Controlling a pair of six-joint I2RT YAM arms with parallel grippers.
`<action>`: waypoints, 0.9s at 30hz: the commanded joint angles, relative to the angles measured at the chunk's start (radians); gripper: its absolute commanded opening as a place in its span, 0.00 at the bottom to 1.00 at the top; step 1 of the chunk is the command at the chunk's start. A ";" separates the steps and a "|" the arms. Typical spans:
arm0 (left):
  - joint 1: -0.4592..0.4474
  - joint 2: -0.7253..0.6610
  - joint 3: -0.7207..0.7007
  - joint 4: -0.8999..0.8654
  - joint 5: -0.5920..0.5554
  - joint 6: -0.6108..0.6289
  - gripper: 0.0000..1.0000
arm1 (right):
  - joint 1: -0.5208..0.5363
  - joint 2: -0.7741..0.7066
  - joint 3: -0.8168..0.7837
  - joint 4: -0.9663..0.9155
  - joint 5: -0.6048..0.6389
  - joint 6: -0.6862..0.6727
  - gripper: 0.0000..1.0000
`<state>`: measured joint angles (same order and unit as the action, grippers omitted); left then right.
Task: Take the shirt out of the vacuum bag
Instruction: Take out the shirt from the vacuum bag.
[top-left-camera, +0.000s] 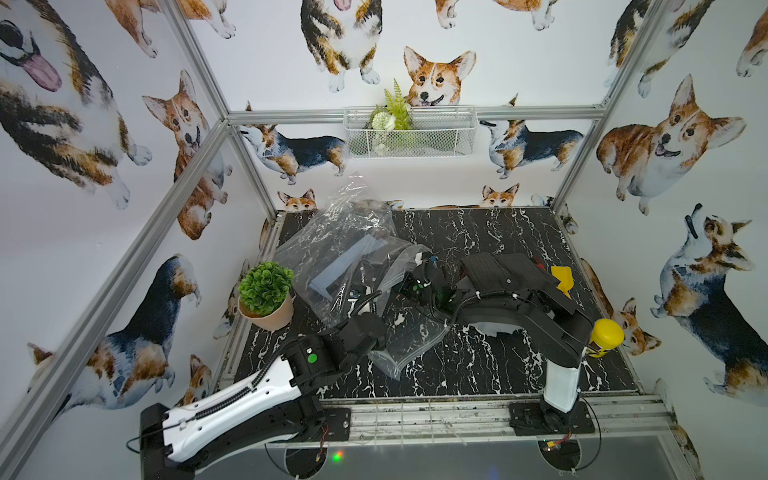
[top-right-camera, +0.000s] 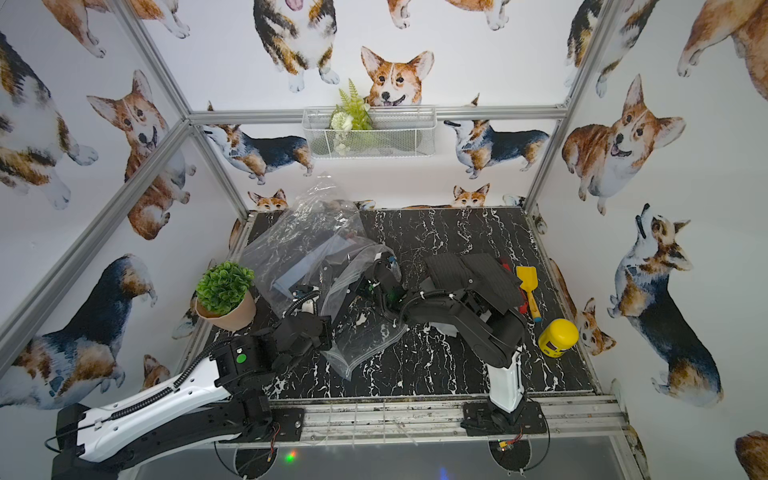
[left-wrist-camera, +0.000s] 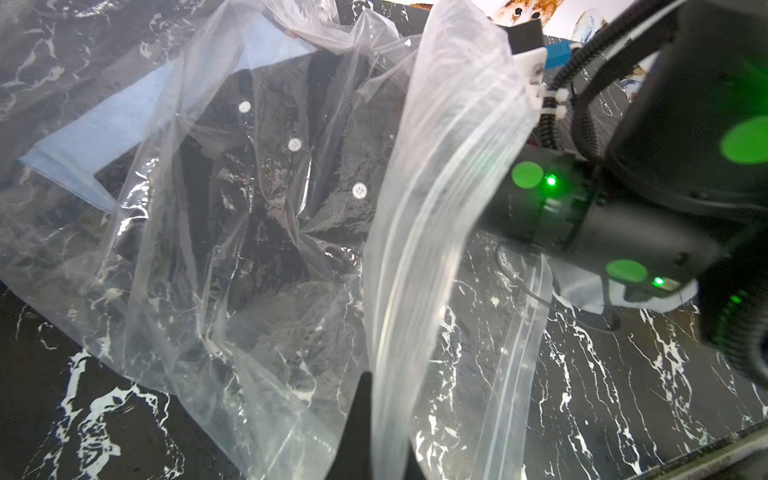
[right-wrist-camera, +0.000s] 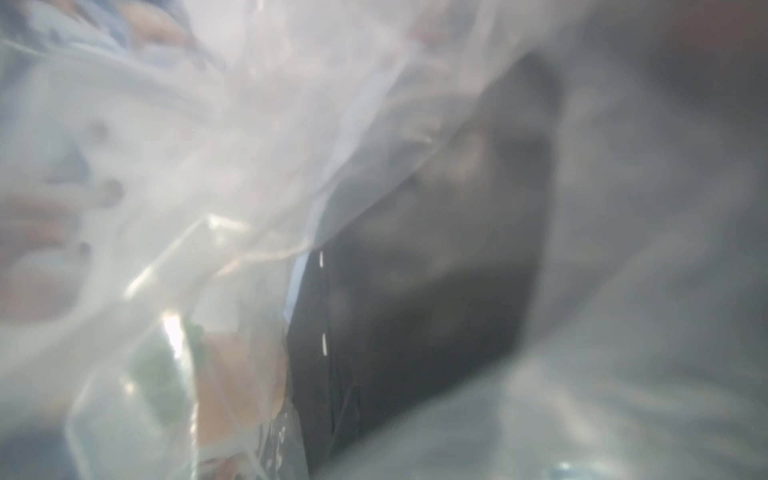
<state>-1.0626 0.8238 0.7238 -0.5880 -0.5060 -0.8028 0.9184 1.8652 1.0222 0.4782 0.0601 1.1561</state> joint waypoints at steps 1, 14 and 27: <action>0.000 0.003 0.010 -0.009 -0.032 -0.010 0.00 | 0.017 -0.063 -0.070 0.072 -0.014 0.016 0.00; 0.000 0.015 0.006 -0.010 -0.027 -0.011 0.00 | 0.053 -0.370 -0.254 0.024 -0.010 -0.032 0.00; 0.000 0.017 -0.009 -0.004 -0.025 -0.013 0.00 | 0.076 -0.823 -0.341 -0.253 0.083 -0.089 0.00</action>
<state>-1.0626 0.8413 0.7155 -0.5938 -0.5137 -0.8040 0.9909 1.1183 0.6910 0.2966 0.0887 1.0851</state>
